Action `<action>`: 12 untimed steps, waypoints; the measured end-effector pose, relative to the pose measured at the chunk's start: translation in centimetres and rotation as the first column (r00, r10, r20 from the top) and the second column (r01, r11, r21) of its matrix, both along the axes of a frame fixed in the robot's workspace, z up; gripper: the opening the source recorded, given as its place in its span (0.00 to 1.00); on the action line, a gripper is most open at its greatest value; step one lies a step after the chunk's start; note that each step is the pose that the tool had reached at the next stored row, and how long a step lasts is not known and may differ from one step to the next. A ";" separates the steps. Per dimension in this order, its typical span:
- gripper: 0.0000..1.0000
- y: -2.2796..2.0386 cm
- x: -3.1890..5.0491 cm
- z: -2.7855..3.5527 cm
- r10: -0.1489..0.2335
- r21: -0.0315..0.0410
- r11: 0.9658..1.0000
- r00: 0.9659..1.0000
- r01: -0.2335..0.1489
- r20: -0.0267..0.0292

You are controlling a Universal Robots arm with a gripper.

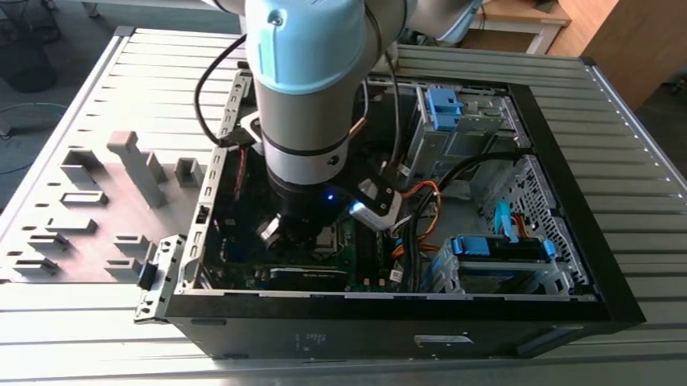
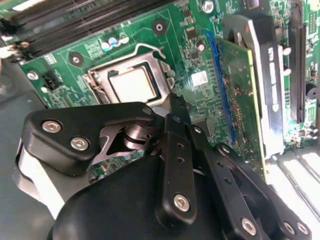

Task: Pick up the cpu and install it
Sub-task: 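Close the cpu cover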

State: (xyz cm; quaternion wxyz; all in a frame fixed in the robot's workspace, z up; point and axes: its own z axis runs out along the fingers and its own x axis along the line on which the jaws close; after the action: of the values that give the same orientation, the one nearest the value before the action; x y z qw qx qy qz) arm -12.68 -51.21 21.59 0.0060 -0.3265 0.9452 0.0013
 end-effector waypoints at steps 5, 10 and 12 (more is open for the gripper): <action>0.11 -0.58 -0.19 -0.24 -0.003 -0.001 1.000 1.000 0.003 0.000; 0.11 -1.25 -0.20 -0.44 -0.009 -0.001 1.000 1.000 0.009 0.000; 0.11 -1.26 -0.20 -0.63 -0.010 -0.001 1.000 1.000 0.010 0.000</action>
State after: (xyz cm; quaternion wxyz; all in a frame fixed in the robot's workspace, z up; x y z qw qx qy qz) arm -12.88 -52.48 20.97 0.0059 -0.3217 0.9468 0.0007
